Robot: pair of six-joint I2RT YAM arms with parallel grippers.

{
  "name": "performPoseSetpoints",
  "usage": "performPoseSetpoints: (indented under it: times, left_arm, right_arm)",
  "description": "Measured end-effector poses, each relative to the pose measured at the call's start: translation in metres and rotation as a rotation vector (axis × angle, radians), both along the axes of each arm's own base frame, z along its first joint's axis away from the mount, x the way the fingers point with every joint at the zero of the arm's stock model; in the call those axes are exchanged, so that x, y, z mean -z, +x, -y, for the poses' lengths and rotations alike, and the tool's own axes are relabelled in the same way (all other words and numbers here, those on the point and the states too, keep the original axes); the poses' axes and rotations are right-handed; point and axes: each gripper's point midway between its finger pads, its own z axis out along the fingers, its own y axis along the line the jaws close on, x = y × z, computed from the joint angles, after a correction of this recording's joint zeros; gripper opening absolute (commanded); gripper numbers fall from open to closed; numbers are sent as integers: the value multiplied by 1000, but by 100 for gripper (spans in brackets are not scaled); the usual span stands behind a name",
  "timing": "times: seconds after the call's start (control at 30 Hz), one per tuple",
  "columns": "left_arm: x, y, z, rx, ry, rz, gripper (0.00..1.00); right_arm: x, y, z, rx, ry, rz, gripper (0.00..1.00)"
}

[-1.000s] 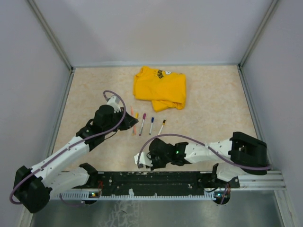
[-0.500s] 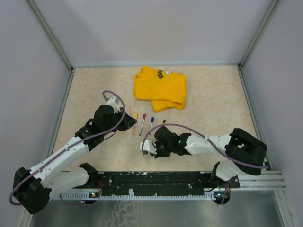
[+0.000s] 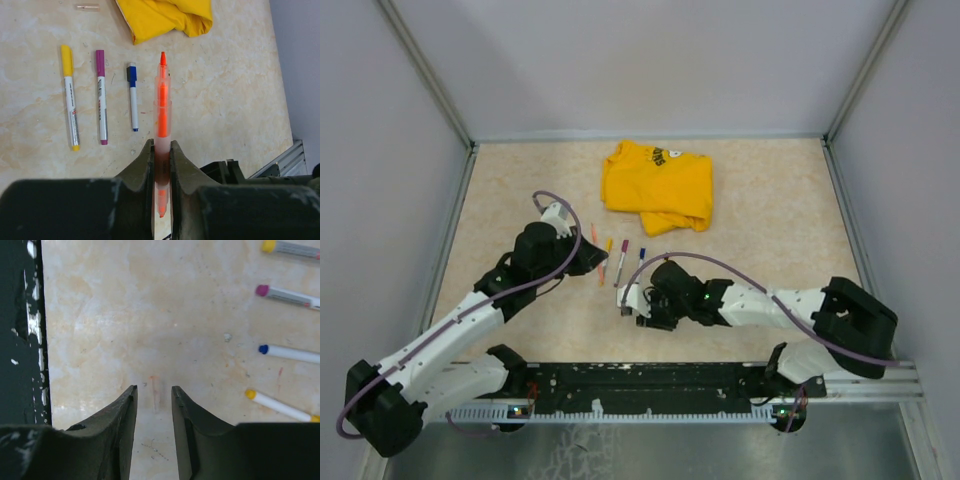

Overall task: Insert the pens into the pen caps
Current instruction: Move the pen cap to the center of the board, then insert the pen cap onto the pen.

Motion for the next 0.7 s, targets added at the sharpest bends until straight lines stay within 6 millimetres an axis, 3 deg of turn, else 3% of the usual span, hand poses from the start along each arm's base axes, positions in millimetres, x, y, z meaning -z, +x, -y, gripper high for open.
performPoseSetpoints:
  times: [0.17, 0.27, 0.43, 0.7]
  left_arm:
    - [0, 0, 0, 0, 3, 4, 0]
    - [0, 1, -1, 0, 8, 7, 0]
    - [3, 1, -1, 2, 18, 2, 0]
    - [7, 2, 0, 2, 25, -6, 0]
  right_arm:
    - [-38, 11, -6, 144, 128, 18, 32]
    - [-51, 17, -5, 277, 175, -13, 35]
    - [-52, 14, 0, 490, 196, -124, 40]
    - [-44, -21, -10, 696, 204, -330, 57]
